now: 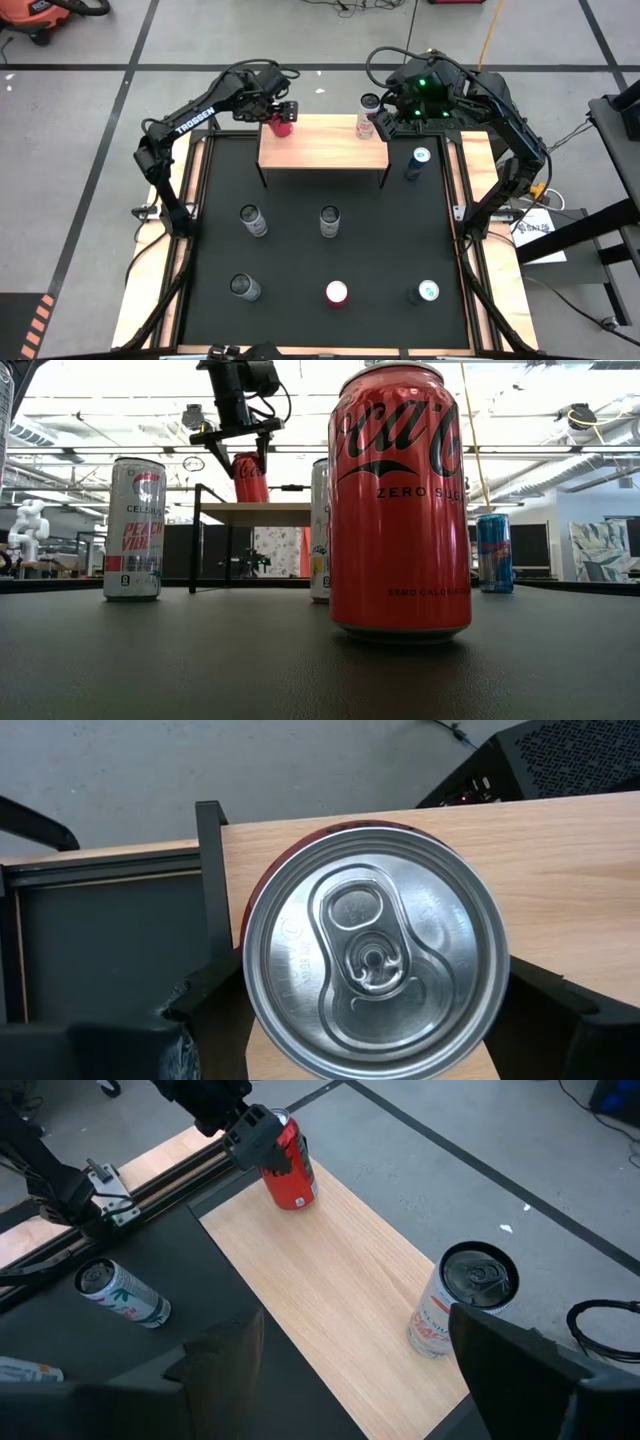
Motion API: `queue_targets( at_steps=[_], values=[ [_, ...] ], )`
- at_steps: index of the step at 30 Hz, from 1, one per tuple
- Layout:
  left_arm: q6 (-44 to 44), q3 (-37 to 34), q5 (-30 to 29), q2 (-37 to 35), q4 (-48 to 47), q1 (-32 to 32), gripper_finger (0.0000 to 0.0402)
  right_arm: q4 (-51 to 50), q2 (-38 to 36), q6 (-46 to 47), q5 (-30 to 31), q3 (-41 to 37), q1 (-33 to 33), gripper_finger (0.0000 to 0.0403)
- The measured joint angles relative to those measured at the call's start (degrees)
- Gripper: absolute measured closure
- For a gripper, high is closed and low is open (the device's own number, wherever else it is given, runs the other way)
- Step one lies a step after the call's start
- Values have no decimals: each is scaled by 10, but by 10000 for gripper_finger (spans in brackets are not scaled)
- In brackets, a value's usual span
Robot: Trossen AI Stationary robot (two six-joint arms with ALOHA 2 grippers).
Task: Place canned beverage on shelf
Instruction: Put the top red soda can on the shelf
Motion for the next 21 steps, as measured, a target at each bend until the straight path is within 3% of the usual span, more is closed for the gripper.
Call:
queue_targets(
  at_steps=[16,21],
  values=[
    [10,0,3,0,0,-1,91,0,0,0,0,0,0,99],
    [1,-1,23,2,0,-1,74,-1,0,0,0,0,0,99]
  ],
)
